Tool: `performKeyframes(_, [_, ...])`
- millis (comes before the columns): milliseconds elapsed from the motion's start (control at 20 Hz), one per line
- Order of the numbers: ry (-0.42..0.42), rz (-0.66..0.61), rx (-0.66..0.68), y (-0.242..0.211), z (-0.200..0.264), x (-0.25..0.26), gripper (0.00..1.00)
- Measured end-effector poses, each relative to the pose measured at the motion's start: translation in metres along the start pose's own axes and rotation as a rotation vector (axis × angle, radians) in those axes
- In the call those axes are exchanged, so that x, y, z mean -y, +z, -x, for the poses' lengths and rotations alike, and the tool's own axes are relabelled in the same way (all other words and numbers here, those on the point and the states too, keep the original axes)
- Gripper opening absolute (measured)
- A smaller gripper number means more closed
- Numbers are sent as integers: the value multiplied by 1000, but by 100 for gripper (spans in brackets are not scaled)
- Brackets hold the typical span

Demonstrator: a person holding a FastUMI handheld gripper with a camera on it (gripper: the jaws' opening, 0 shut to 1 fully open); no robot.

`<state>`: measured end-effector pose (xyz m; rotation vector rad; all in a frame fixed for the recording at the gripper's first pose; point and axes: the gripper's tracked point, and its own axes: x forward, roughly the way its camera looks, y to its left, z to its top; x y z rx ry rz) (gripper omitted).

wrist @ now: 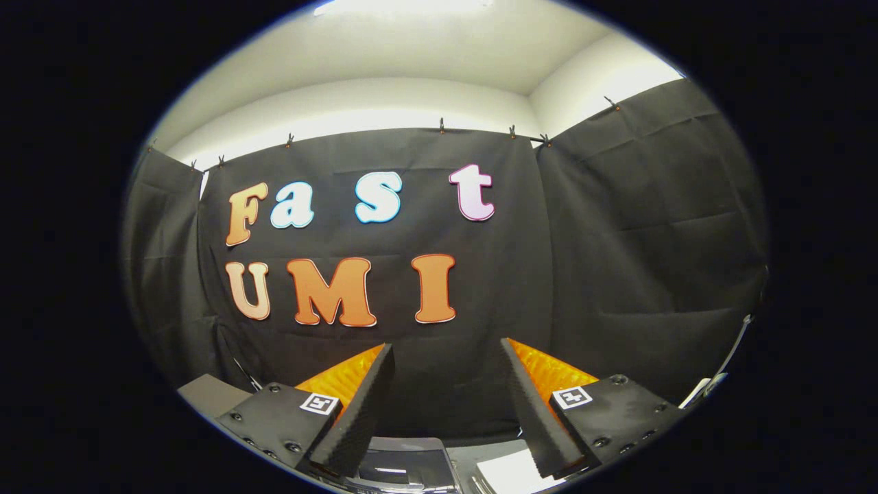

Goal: Put the clothes into the washing machine and then close the washing machine lid.

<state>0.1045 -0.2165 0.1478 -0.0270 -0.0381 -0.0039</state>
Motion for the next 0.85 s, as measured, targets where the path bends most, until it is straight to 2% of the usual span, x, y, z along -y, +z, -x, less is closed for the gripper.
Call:
performKeyframes(450, [15,10,-21,-8,7,-13,98])
performKeyframes(850, [-6,8,-44,-18,18,-36,98])
